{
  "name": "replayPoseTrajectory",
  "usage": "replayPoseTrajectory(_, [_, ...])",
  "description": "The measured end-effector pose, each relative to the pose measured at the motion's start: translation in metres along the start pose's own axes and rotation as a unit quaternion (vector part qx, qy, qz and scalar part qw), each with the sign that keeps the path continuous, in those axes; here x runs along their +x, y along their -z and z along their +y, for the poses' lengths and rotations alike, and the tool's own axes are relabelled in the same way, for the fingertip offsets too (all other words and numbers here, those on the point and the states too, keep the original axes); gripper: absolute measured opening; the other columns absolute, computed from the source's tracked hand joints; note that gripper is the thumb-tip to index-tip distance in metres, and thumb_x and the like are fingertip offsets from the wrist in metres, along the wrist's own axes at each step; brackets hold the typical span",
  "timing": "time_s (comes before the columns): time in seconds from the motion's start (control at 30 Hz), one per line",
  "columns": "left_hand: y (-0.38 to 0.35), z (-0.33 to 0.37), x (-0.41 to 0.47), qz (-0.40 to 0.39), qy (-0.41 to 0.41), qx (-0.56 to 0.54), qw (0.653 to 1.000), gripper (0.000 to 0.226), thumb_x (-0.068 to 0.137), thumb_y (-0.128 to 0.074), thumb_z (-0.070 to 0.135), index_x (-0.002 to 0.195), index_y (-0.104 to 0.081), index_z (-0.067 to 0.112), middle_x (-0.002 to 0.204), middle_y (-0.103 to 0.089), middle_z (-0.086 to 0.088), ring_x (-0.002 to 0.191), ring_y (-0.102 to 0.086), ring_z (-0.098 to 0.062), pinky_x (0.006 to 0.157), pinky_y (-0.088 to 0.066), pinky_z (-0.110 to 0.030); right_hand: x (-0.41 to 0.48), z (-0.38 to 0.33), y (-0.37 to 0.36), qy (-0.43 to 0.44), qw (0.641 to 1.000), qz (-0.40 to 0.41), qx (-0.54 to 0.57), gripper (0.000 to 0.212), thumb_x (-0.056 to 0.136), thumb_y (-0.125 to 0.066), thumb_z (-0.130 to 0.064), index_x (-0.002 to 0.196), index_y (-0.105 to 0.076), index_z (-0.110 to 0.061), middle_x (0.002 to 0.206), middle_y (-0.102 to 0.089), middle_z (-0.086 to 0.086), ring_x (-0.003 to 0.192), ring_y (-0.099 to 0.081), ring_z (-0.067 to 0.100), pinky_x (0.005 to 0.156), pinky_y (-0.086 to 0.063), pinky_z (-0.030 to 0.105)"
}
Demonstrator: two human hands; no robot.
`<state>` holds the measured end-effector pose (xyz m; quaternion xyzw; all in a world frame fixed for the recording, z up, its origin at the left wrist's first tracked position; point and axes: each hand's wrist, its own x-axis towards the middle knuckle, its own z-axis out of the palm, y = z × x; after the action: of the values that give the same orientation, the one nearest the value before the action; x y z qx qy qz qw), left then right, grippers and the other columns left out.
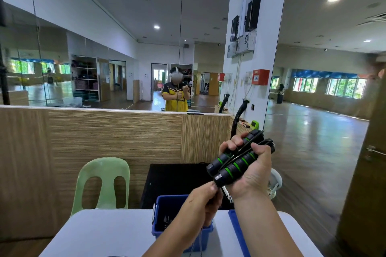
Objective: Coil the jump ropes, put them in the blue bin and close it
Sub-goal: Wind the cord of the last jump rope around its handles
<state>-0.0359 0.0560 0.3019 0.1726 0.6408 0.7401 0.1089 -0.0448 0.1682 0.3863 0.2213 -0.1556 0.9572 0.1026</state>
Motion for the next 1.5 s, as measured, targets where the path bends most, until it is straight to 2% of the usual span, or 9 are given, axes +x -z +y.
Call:
replayPoseTrajectory(0.07, [0.001, -0.001, 0.004, -0.012, 0.049, 0.023, 0.998, 0.039, 0.103, -0.046, 0.030, 0.066, -0.054, 0.022, 0.054, -0.037, 0.005, 0.045, -0.027, -0.009, 0.049, -0.016, -0.026, -0.002, 0.003, -0.001, -0.010, 0.999, 0.008, 0.034, 0.030, 0.071, -0.058, -0.019, 0.100, -0.055, -0.014, 0.079, -0.051, 0.000, 0.065, -0.052, 0.013, 0.069, -0.056, 0.030])
replayPoseTrajectory(0.23, [0.027, -0.001, -0.001, -0.092, -0.020, 0.093, 0.991, 0.035, 0.100, -0.048, 0.042, 0.073, -0.052, 0.020, 0.061, -0.039, 0.003, 0.052, -0.030, -0.010, 0.052, -0.022, -0.026, -0.010, 0.006, 0.004, -0.057, 0.997, 0.002, 0.052, 0.044, 0.063, -0.073, -0.011, 0.103, -0.055, -0.014, 0.081, -0.051, 0.000, 0.063, -0.052, 0.014, 0.066, -0.056, 0.031])
replayPoseTrajectory(0.33, [0.047, 0.014, 0.012, -0.098, -0.007, 0.179, 0.979, 0.026, 0.099, -0.054, 0.030, 0.076, -0.052, 0.017, 0.059, -0.041, 0.005, 0.051, -0.031, -0.009, 0.052, -0.022, -0.028, -0.018, 0.008, 0.012, -0.096, 0.995, 0.012, 0.027, 0.025, 0.080, -0.064, -0.013, 0.104, -0.055, -0.015, 0.081, -0.049, -0.001, 0.064, -0.051, 0.013, 0.066, -0.056, 0.030])
replayPoseTrajectory(0.63, [0.069, 0.083, 0.040, -0.103, 0.024, 0.500, 0.860, 0.036, 0.094, -0.070, 0.046, 0.078, -0.062, 0.015, 0.059, -0.044, 0.008, 0.047, -0.038, -0.004, 0.050, -0.030, -0.026, -0.032, 0.021, 0.042, -0.093, 0.986, 0.085, -0.108, 0.010, 0.090, -0.057, -0.013, 0.099, -0.052, -0.016, 0.076, -0.050, 0.002, 0.063, -0.053, 0.015, 0.075, -0.051, 0.037])
replayPoseTrajectory(0.97, [0.038, 0.093, 0.033, 0.010, 0.120, 0.309, 0.943, 0.029, 0.102, -0.047, 0.021, 0.081, -0.063, 0.009, 0.061, -0.045, -0.001, 0.048, -0.033, -0.014, 0.043, -0.022, -0.025, -0.026, 0.036, 0.045, 0.028, 0.956, 0.183, -0.227, 0.017, 0.097, -0.050, 0.004, 0.096, -0.054, -0.012, 0.070, -0.052, 0.007, 0.064, -0.053, 0.020, 0.066, -0.048, 0.040])
replayPoseTrajectory(1.2, [0.019, 0.068, 0.012, 0.090, 0.026, 0.325, 0.941, 0.036, 0.099, -0.044, 0.021, 0.072, -0.067, 0.016, 0.055, -0.054, 0.004, 0.048, -0.044, -0.013, 0.051, -0.035, -0.026, -0.007, 0.039, 0.053, 0.069, 0.926, 0.240, -0.284, 0.003, 0.100, -0.056, -0.011, 0.098, -0.056, -0.014, 0.073, -0.064, 0.010, 0.065, -0.064, 0.022, 0.049, -0.046, 0.033])
replayPoseTrajectory(1.27, [0.012, 0.054, 0.005, 0.100, -0.006, 0.337, 0.936, 0.037, 0.103, -0.043, 0.023, 0.077, -0.067, 0.011, 0.059, -0.055, 0.005, 0.055, -0.048, -0.013, 0.056, -0.038, -0.029, -0.001, 0.041, 0.055, 0.074, 0.920, 0.253, -0.289, 0.012, 0.099, -0.061, -0.023, 0.094, -0.058, -0.013, 0.084, -0.068, 0.010, 0.078, -0.069, 0.021, 0.060, -0.054, 0.037])
replayPoseTrajectory(1.37, [0.006, 0.031, -0.004, 0.121, -0.036, 0.351, 0.928, 0.036, 0.106, -0.042, 0.025, 0.083, -0.066, 0.011, 0.063, -0.056, 0.004, 0.060, -0.050, -0.011, 0.060, -0.038, -0.030, 0.008, 0.040, 0.058, 0.089, 0.931, 0.279, -0.217, 0.024, 0.100, -0.063, -0.028, 0.087, -0.059, -0.009, 0.092, -0.066, 0.008, 0.099, -0.071, 0.021, 0.098, -0.055, 0.041])
replayPoseTrajectory(1.5, [0.009, 0.005, -0.011, 0.123, -0.036, 0.276, 0.953, 0.038, 0.105, -0.045, 0.026, 0.072, -0.063, 0.023, 0.059, -0.055, 0.006, 0.055, -0.049, -0.004, 0.059, -0.039, -0.025, 0.010, 0.041, 0.054, 0.070, 0.948, 0.267, -0.162, 0.026, 0.101, -0.061, -0.031, 0.086, -0.059, -0.010, 0.104, -0.064, 0.012, 0.104, -0.073, 0.020, 0.110, -0.049, 0.040])
